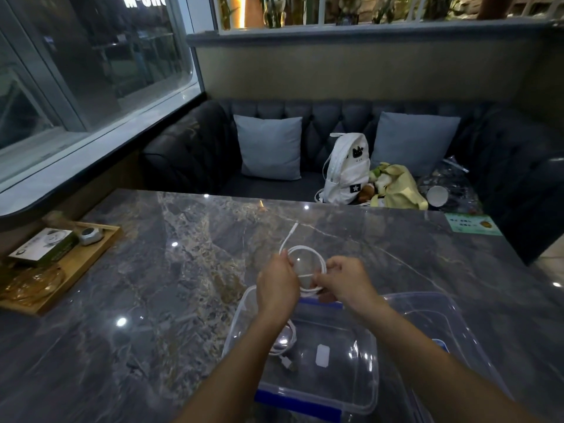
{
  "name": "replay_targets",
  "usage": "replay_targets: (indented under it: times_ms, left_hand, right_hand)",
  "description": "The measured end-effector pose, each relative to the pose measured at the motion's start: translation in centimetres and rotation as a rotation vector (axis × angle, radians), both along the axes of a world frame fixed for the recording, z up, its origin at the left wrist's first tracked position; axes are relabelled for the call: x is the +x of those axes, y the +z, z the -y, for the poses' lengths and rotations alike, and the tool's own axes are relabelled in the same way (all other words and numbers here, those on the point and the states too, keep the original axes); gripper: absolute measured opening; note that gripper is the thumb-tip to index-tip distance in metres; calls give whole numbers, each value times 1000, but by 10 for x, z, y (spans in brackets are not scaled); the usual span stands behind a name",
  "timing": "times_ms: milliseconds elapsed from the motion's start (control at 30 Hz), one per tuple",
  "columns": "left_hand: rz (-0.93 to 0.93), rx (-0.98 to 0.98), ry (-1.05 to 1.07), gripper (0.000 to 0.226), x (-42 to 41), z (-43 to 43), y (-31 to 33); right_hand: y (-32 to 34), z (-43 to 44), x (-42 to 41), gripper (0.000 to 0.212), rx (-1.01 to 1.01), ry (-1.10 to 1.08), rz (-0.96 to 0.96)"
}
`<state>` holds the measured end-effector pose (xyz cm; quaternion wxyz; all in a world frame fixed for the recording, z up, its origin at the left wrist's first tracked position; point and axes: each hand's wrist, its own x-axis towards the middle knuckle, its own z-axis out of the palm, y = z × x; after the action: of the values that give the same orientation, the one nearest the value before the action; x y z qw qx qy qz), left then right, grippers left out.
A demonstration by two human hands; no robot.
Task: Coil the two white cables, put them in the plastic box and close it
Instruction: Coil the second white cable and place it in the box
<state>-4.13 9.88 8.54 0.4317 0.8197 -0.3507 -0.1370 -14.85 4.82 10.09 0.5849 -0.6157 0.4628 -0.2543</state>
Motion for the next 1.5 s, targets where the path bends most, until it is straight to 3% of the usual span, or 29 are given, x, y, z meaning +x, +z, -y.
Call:
replay_targets:
  times_ms: [67, 133, 233, 333, 433, 633, 833, 967, 1167, 1267, 1500]
  left_hand:
    - [-1, 19, -11, 38, -3, 1, -1]
    - [1, 11, -22, 38, -5, 1, -3]
    - [-31, -11, -64, 40, -5, 3, -3]
    - [-168, -81, -80, 45, -5, 4, -1]
    - [-234, -137, -104, 54, -4, 3, -1]
    - [-316, -221, -67, 51, -6, 3, 9]
    - [-310, -223, -81, 46, 0, -1, 10]
    - [-335, -238, -118, 47, -4, -3, 9]
    - [-422, -293, -178, 56, -13, -2, 13]
    - [-408, -282, -175, 49, -14, -2, 10]
    - [-271, -320, -120, 38, -13, -4, 5]
  right_hand:
    - [-4, 1, -3, 39, -372, 69, -262]
    - [-9, -2, -7, 44, -844, 163, -469]
    - [-7, -3, -10, 24, -1270, 214, -518]
    - [-6, 1, -10, 23, -1440, 163, -421]
    - [-7, 2, -8, 16, -1301, 38, -264]
    - [0, -4, 1, 11, -702, -173, 113]
    - [1, -5, -2, 4, -785, -73, 37]
    - [3, 2, -1, 12, -534, -168, 149]
    - [-1, 2, 0, 21, -338, -335, 229]
    - [0, 5, 2, 20, -157, -419, 300]
    - [4, 8, -1, 21, 4, -306, 288]
